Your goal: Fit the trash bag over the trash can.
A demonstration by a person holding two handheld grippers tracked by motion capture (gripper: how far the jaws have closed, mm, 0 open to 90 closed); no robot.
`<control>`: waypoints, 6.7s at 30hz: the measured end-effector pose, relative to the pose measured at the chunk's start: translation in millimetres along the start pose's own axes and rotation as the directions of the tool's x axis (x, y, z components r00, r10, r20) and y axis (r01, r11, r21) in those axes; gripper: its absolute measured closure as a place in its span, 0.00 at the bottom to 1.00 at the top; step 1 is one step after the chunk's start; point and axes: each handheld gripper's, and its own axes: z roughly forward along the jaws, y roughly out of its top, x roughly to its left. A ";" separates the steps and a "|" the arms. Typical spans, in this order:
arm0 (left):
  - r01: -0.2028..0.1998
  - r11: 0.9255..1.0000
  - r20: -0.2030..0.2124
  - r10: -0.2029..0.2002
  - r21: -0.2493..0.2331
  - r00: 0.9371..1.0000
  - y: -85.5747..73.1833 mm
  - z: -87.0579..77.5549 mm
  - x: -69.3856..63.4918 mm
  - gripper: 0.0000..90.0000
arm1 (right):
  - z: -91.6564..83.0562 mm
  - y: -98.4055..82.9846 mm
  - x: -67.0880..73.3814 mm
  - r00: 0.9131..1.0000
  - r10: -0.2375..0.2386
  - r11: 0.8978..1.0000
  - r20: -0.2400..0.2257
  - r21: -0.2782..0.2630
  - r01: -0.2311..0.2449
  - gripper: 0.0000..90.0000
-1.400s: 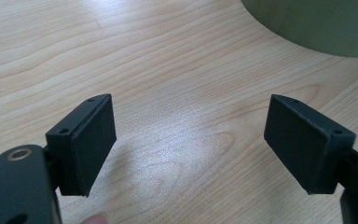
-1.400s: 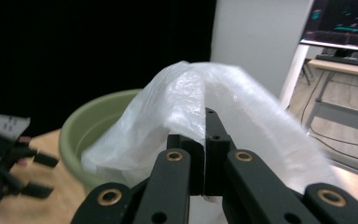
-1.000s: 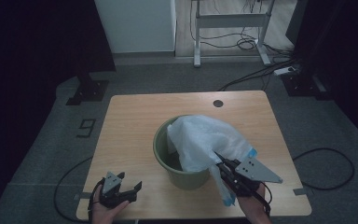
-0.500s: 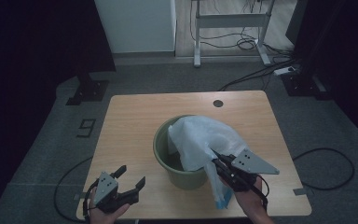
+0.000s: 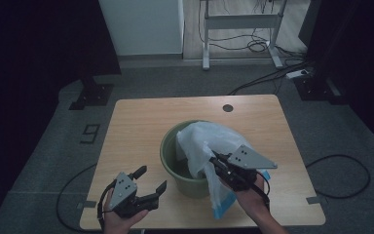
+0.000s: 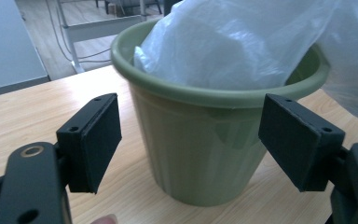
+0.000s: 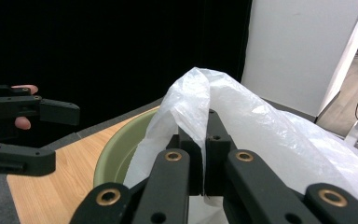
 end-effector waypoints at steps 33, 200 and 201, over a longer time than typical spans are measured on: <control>-0.036 0.999 0.028 0.036 -0.021 0.999 35.7 55.5 -37.7 0.36 | 25.4 7.3 4.0 0.999 0.038 0.998 -0.021 0.052 -0.037 0.95; 0.137 0.987 0.008 -0.137 -0.085 0.991 39.2 10.1 56.3 0.53 | -47.0 -78.5 -94.4 0.941 0.066 0.996 0.331 0.032 -0.081 0.99; 0.126 0.988 0.017 -0.125 -0.085 0.992 41.0 7.2 54.2 0.48 | -47.6 -76.8 -93.1 0.942 0.062 0.997 0.329 0.029 -0.075 0.99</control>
